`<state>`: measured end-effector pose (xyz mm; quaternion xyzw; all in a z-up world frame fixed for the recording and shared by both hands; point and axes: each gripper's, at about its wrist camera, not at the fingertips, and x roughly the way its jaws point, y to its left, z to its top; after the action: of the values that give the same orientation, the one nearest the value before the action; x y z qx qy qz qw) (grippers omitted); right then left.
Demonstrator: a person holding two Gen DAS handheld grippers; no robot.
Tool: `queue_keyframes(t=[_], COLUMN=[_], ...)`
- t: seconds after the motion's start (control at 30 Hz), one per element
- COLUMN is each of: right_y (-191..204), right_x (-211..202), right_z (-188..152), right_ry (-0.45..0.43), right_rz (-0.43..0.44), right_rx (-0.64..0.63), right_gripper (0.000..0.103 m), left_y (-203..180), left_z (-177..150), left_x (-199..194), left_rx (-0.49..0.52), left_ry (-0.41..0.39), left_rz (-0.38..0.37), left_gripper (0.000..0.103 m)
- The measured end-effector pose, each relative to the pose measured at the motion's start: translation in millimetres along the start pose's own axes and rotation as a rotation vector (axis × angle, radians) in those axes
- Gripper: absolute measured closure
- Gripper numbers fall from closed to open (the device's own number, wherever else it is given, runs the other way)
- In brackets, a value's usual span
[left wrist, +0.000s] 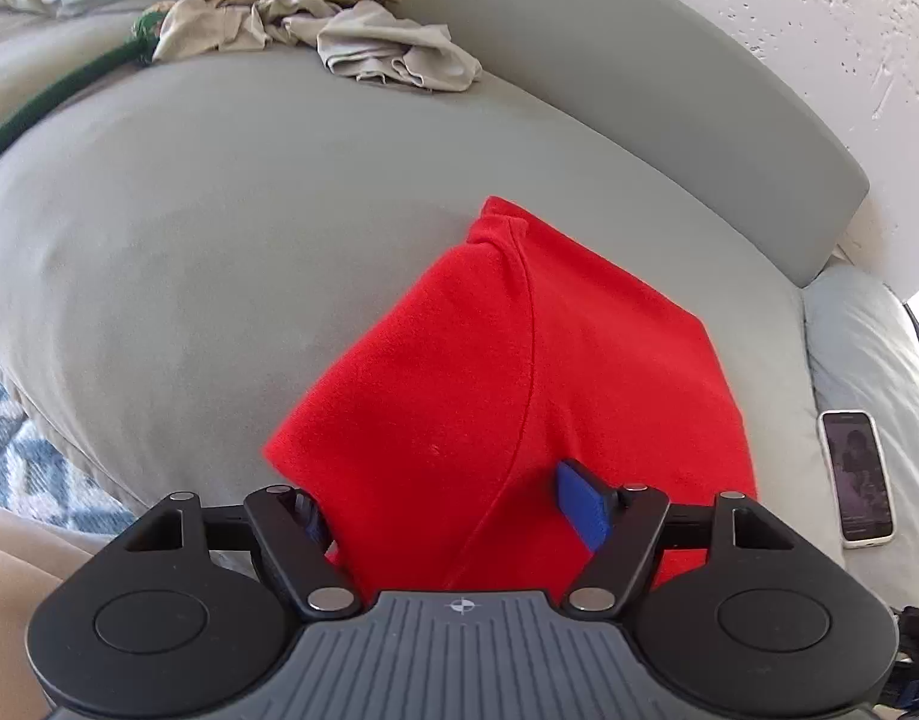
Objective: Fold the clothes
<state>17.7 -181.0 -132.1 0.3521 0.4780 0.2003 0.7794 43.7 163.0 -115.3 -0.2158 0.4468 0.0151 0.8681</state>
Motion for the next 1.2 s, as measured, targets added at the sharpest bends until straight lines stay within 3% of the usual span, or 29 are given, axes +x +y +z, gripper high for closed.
queue_keyframes(t=[0.33,0.57,0.63,0.77,0.87,1.1,1.2], right_y=[-4.2,-8.2,-11.8,-12.4,-7.3,-1.5,-8.0], right_x=[2.2,16.4,22.8,31.7,34.3,57.2,75.1], right_z=[4.5,23.9,29.3,34.4,35.8,52.5,63.6], right_ry=[-0.009,0.033,0.045,0.05,0.074,0.115,0.124], right_rz=[0.017,0.064,0.08,0.079,0.056,0.076,0.119], right_rx=[0.007,0.056,0.092,0.113,0.075,0.008,0.028], right_gripper=[0.025,0.025,0.025,0.027,0.029,0.031,0.044], left_y=[16.3,39.4,43.5,43.8,36.4,26.4,29.3], left_z=[11.4,33.4,38.5,33.0,27.7,31.8,32.6], left_x=[2.3,10.6,14.1,13.6,14.7,31.1,43.6], left_rx=[-0.079,-0.213,-0.231,-0.175,-0.12,-0.083,-0.134], left_ry=[0.121,0.213,0.222,0.242,0.243,0.284,0.301], left_rz=[-0.229,-0.408,-0.396,-0.267,-0.268,-0.42,-0.494], left_gripper=[0.04,0.043,0.043,0.043,0.042,0.042,0.042])
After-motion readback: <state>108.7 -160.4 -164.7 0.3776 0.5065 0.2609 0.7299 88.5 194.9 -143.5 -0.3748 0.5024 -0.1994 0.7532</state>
